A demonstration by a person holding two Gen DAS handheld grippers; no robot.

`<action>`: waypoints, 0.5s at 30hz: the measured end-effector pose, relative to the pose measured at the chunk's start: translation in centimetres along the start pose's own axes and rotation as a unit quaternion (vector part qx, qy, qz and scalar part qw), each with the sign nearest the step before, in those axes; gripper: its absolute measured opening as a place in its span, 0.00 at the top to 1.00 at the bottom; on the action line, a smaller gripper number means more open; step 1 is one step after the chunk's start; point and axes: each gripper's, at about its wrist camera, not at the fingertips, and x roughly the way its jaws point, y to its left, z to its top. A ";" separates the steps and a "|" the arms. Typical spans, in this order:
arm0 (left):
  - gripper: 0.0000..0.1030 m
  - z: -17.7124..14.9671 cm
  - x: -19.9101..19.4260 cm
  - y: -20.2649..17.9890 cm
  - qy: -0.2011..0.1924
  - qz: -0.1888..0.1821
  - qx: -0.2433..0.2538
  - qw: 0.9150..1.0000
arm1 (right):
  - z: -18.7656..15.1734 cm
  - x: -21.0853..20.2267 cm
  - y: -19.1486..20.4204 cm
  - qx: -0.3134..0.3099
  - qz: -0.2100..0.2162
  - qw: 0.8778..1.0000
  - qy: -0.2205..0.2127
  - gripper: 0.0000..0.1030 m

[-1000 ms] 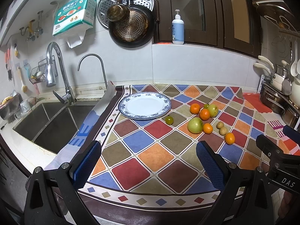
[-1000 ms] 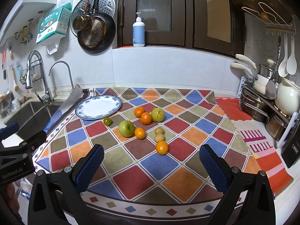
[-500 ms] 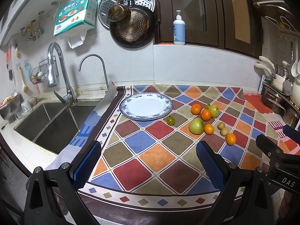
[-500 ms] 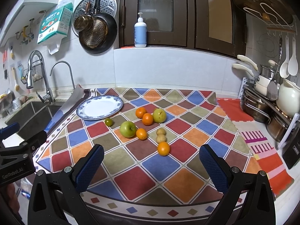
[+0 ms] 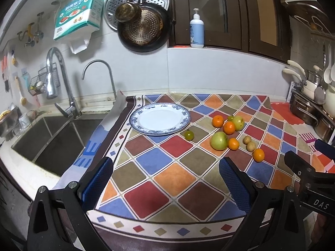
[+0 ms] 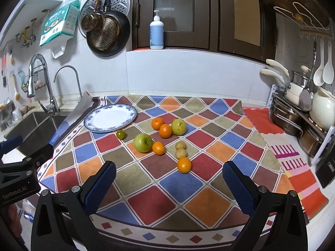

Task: Organize fruits
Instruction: 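Grasp the green apple with the left tool while the right tool grasps an orange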

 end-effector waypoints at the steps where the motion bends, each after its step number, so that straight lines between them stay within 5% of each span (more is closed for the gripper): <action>1: 0.00 0.2 0.3 0.0 -0.002 -0.005 0.006 1.000 | 0.0 0.2 0.1 0.001 -0.001 1.000 0.001 0.01; 9: 0.04 2.1 3.0 -0.4 -0.018 -0.052 0.066 0.996 | 0.5 2.2 0.4 0.025 -0.019 0.999 0.016 0.01; 15: 0.09 3.3 6.7 -1.2 -0.011 -0.129 0.124 0.984 | 0.6 4.3 0.7 0.054 -0.054 0.997 0.034 0.03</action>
